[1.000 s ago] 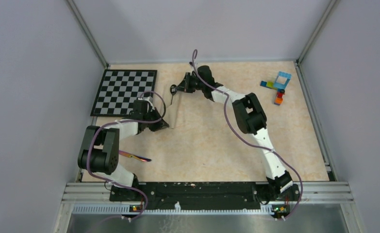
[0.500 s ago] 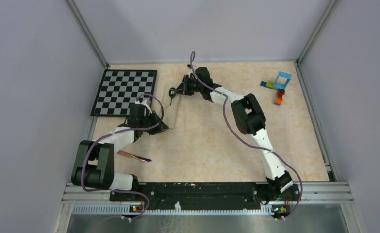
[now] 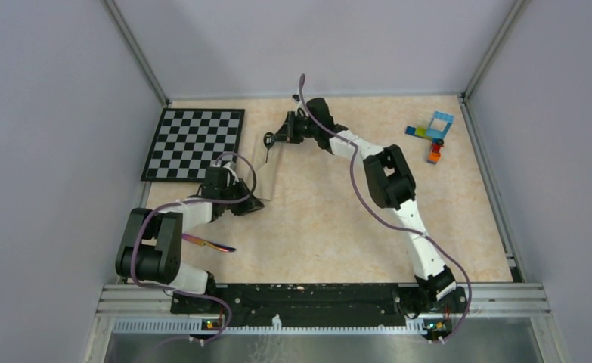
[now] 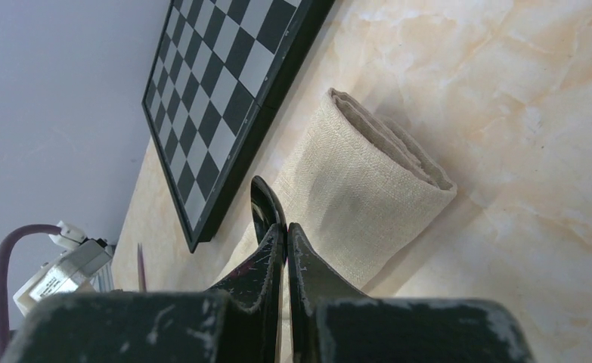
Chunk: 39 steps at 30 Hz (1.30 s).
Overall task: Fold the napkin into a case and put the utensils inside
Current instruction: Insert the spoon into the folded napkin.
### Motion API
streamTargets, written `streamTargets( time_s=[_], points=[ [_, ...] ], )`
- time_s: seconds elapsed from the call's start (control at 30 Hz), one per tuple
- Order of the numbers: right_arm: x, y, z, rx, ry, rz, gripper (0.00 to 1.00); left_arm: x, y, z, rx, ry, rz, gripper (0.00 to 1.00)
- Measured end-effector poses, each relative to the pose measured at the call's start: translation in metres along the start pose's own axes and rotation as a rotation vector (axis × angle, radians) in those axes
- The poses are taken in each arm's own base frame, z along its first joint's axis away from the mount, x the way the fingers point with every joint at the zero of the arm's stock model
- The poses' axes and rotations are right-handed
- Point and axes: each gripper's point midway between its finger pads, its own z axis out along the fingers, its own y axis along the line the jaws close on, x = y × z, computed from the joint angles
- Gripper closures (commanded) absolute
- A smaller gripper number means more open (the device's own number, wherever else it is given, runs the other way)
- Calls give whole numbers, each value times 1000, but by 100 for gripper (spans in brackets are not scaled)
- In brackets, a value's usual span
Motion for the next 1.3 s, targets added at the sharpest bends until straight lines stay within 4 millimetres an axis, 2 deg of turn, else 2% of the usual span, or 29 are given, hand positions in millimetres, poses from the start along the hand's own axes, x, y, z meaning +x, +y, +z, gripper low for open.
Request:
streamTargets(
  time_s=[0.47,0.8,1.07,1.23,1.3],
  points=[
    [-8,-14,-10,11,1,-5,100,-3,-2,3,10,-6,0,80],
    [-3,-13,-8,-2,15,-5,100,-3,-2,3,9,-7,0,80],
    [16,-23,-7,7,46,15,100,-5,-1,3,1,-13,0,79],
    [16,-20,-5,2,44,9,100,-5,-1,2,-2,-11,0,79],
    [17,-21,-5,5,44,9,94,-5,-1,2,-2,-11,2,79]
  ],
)
